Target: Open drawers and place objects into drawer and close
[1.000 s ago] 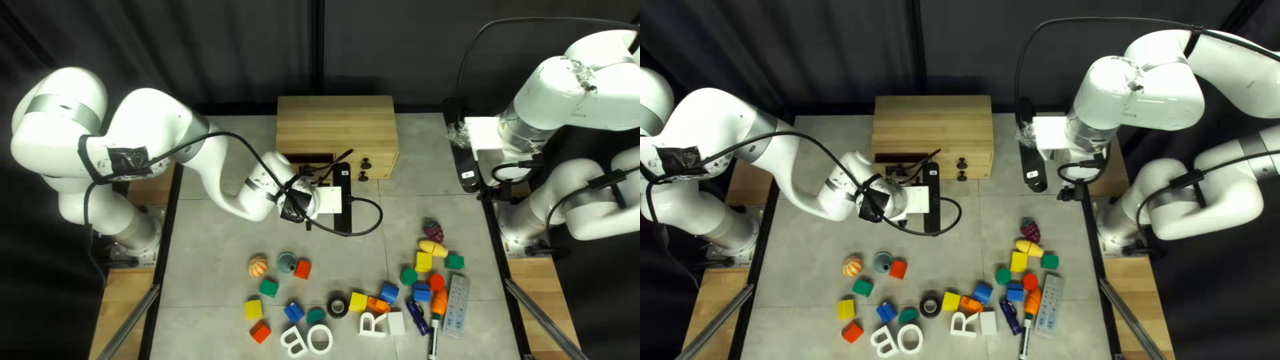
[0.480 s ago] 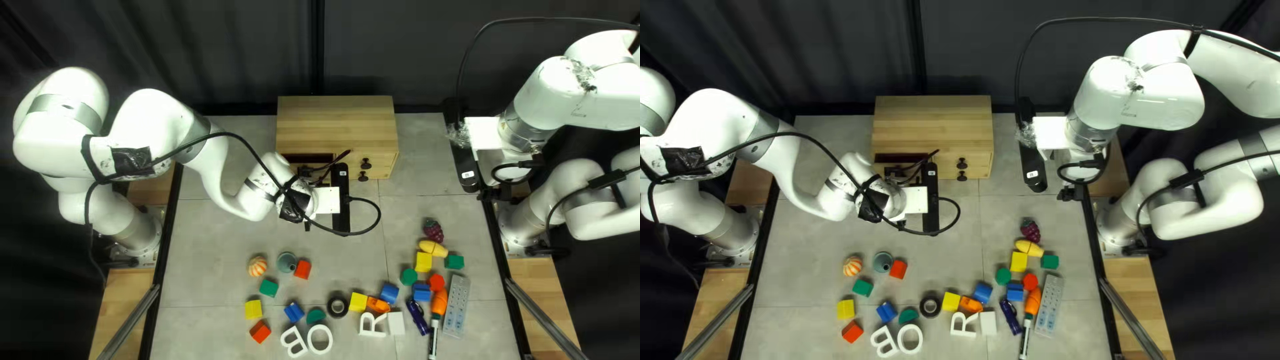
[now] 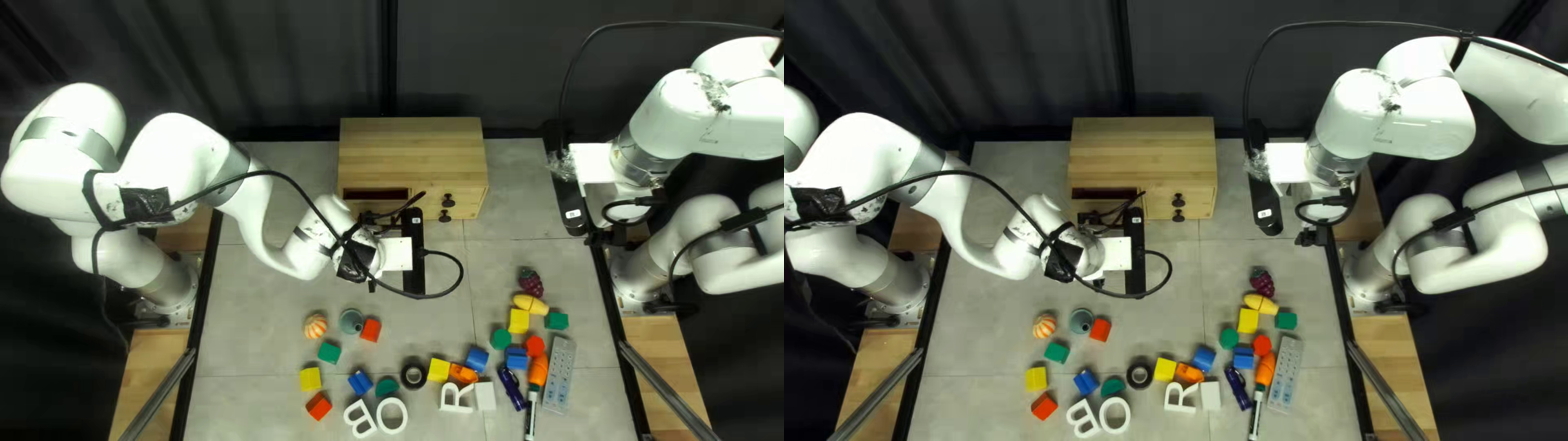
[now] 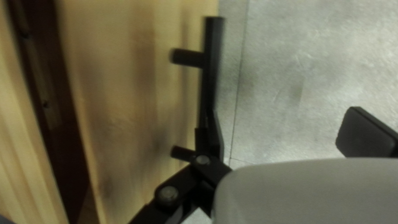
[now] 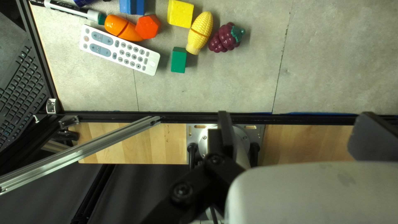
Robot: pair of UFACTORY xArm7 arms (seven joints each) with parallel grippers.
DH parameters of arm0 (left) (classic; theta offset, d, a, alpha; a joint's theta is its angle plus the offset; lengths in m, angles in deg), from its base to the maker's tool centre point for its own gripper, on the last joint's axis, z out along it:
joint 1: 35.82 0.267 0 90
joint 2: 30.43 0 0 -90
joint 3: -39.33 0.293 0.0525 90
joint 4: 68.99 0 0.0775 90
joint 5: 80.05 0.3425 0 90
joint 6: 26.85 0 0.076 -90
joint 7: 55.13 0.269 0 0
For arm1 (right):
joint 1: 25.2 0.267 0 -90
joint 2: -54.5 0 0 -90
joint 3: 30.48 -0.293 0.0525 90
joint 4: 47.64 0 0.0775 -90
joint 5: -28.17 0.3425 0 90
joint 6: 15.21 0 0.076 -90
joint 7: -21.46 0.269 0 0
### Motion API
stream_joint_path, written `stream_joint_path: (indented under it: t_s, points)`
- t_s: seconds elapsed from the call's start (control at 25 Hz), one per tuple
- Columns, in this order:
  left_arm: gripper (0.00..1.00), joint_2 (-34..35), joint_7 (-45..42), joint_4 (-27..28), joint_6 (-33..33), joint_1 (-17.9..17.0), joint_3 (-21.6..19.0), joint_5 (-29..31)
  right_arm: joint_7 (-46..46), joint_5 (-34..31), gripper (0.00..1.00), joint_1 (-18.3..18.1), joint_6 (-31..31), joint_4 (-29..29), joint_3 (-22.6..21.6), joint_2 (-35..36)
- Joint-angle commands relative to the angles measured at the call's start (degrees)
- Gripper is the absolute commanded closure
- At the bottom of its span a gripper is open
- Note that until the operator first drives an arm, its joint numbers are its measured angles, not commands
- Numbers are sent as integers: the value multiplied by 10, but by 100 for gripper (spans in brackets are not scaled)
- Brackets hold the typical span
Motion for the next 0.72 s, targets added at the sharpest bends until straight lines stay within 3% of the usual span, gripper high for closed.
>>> stream_joint_path:
  t_s: [0.04, 0.72]
  points:
    - [0, -1, 5, 10, 11, -1, -1, -2, 0, 0, 0, 0, 0, 0, 0, 0]
    - [0, -63, 2, 75, 43, 5, 24, 9, 0, 0, 0, 0, 0, 0, 0, 0]
